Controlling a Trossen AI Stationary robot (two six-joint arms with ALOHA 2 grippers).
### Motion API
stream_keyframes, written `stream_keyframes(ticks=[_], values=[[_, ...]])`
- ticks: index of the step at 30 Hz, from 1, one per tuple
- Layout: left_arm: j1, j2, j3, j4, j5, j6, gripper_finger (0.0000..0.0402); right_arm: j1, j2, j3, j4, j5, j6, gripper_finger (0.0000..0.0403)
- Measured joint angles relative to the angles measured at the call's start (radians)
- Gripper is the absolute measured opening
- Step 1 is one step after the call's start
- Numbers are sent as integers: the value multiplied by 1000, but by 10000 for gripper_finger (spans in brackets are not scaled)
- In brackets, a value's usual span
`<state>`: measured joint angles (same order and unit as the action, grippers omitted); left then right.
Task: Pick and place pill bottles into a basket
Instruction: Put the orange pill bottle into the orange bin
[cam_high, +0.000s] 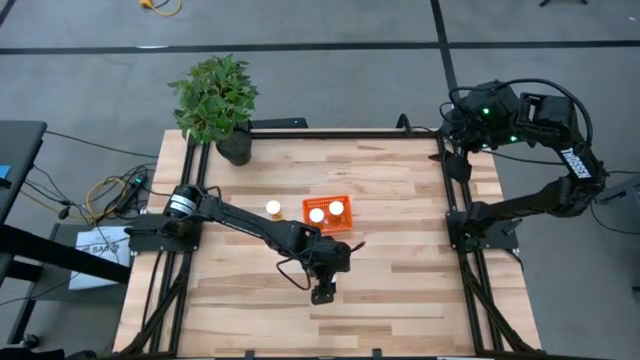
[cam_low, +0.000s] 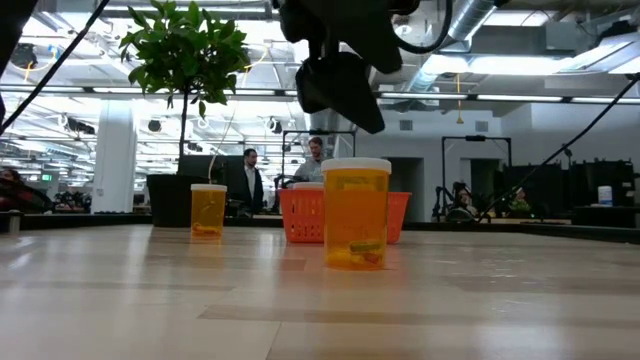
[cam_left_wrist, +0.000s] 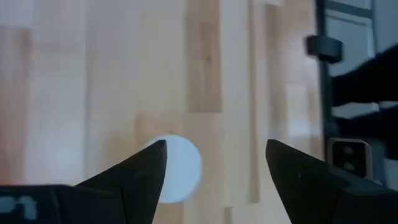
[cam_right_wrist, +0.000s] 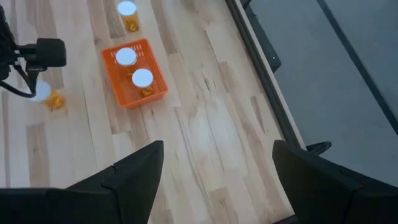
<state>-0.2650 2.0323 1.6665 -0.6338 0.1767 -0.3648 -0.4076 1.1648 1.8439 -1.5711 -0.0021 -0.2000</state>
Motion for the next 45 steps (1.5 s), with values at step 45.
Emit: stream_keyframes(ticks=[45], values=[[54, 161, 329, -420, -25, 323, 263, 0, 0, 0, 0, 3, 35, 296]])
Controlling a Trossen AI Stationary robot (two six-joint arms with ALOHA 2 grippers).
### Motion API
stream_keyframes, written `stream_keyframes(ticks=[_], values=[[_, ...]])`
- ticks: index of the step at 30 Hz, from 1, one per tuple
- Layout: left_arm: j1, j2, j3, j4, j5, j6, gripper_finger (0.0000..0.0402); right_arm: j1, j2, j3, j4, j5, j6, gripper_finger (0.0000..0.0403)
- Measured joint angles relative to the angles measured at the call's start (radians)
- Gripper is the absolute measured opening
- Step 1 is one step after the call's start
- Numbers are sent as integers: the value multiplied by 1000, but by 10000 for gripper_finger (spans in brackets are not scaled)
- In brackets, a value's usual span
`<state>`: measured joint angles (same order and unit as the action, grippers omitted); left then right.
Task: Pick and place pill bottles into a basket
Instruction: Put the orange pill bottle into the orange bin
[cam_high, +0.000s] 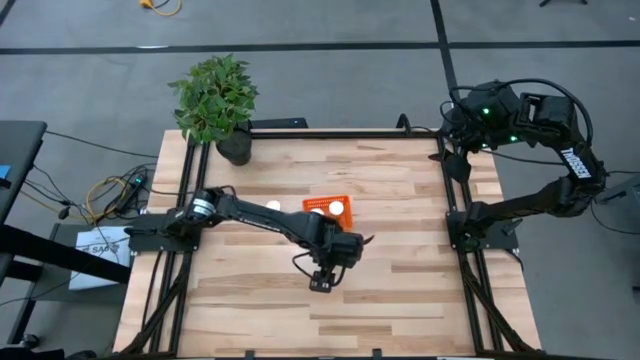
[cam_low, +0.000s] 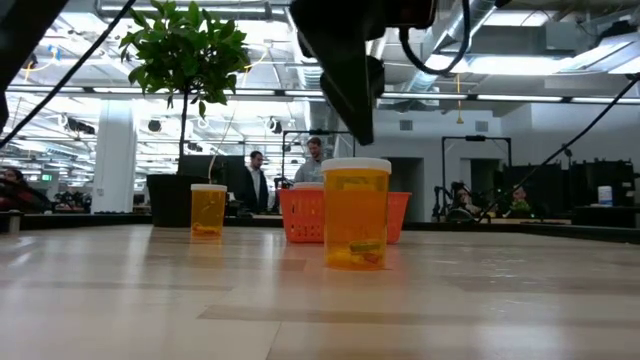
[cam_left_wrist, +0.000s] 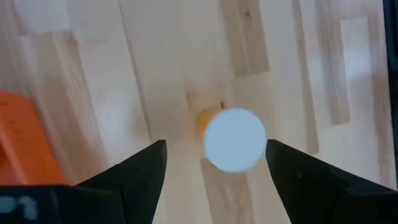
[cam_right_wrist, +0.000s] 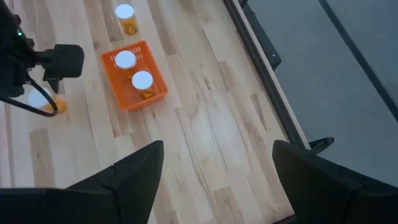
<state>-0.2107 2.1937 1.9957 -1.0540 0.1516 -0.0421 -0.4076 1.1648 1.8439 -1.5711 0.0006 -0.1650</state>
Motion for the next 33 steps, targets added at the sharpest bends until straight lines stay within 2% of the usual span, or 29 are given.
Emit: stream_keyframes(ticks=[14, 20, 33], values=[[-26, 0, 0, 25, -32, -78, 263, 0, 0, 0, 0, -3, -1, 296], [-53, 0, 0, 37, -113, -82, 263, 0, 0, 0, 0, -3, -1, 296], [-72, 1, -3, 32, -122, -160, 263, 0, 0, 0, 0, -3, -2, 296]])
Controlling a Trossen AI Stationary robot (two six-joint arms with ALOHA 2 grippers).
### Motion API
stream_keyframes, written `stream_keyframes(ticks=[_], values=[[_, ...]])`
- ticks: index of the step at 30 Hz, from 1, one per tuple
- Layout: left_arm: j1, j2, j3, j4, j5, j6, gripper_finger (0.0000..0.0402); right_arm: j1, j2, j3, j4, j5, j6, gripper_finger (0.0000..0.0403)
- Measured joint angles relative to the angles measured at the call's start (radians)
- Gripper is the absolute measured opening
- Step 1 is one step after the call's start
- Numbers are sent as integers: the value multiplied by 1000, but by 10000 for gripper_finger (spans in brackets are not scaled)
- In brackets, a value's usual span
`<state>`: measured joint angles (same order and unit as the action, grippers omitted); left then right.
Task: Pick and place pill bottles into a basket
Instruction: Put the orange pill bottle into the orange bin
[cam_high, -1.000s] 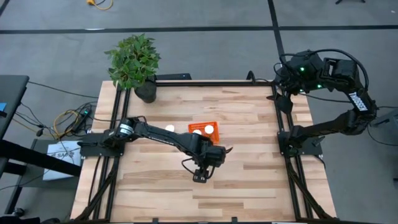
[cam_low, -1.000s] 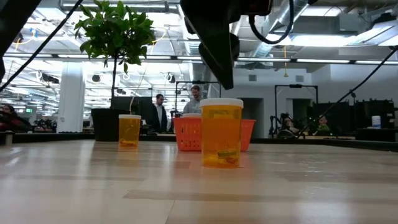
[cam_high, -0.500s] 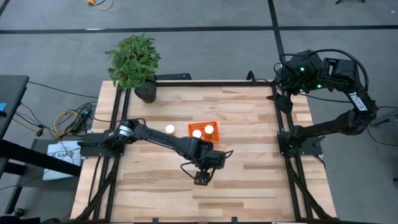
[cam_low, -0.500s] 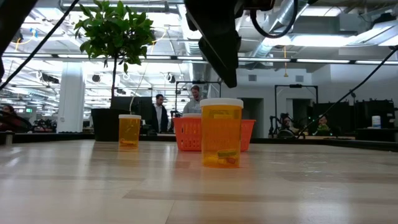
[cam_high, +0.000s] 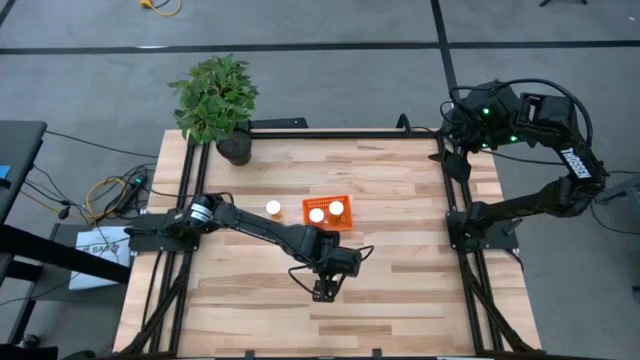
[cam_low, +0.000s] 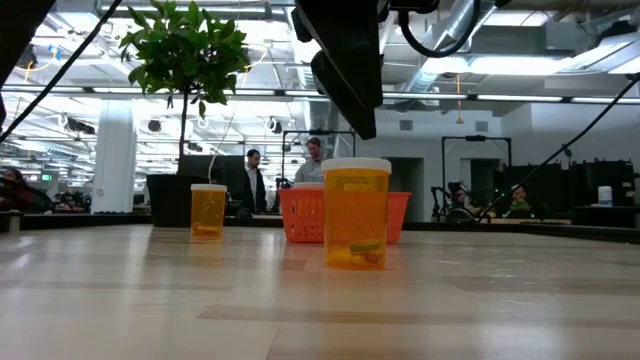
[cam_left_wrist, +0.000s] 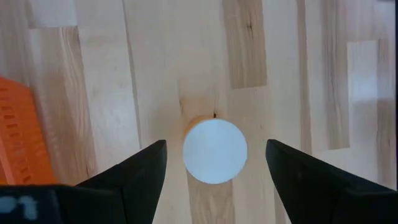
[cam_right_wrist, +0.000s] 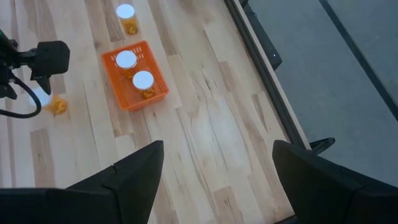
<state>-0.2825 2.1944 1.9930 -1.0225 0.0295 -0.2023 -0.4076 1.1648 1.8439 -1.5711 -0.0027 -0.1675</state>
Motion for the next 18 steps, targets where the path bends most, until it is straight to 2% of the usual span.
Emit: stream_keyframes(ticks=[7, 18], values=[[-10, 0, -1, 1, -39, 12, 263, 0, 0, 0, 0, 0, 2, 296], [-12, 0, -1, -1, -42, 8, 263, 0, 0, 0, 0, 0, 2, 296]])
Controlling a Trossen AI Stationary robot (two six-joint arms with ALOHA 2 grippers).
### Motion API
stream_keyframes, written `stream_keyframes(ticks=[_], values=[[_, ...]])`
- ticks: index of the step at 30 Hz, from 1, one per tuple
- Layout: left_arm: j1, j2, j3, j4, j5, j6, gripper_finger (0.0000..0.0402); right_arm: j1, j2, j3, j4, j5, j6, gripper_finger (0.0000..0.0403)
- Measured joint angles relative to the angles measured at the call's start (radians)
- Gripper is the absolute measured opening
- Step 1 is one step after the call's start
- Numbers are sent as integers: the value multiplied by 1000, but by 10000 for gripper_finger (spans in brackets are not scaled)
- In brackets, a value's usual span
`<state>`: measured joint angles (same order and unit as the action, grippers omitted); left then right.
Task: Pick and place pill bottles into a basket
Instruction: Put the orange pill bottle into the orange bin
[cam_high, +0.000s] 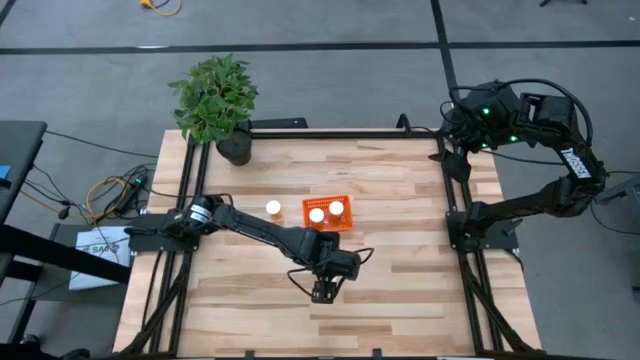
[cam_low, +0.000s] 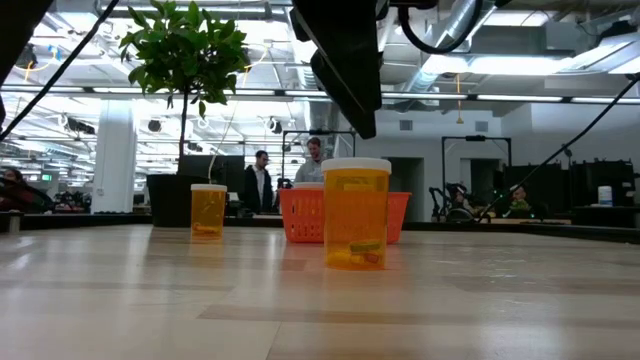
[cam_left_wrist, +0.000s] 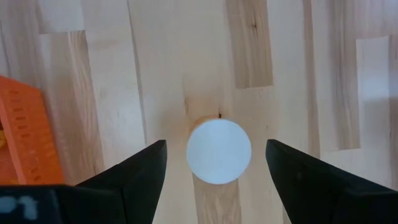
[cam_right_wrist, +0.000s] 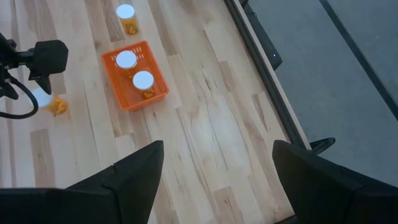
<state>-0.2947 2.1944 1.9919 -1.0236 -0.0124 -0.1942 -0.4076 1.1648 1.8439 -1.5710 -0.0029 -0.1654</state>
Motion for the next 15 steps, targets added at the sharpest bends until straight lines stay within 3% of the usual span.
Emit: stream_keyframes(ticks=[15], values=[[-6, 29, -2, -22, 49, -17, 276, 0, 0, 0, 0, 0, 0, 296]])
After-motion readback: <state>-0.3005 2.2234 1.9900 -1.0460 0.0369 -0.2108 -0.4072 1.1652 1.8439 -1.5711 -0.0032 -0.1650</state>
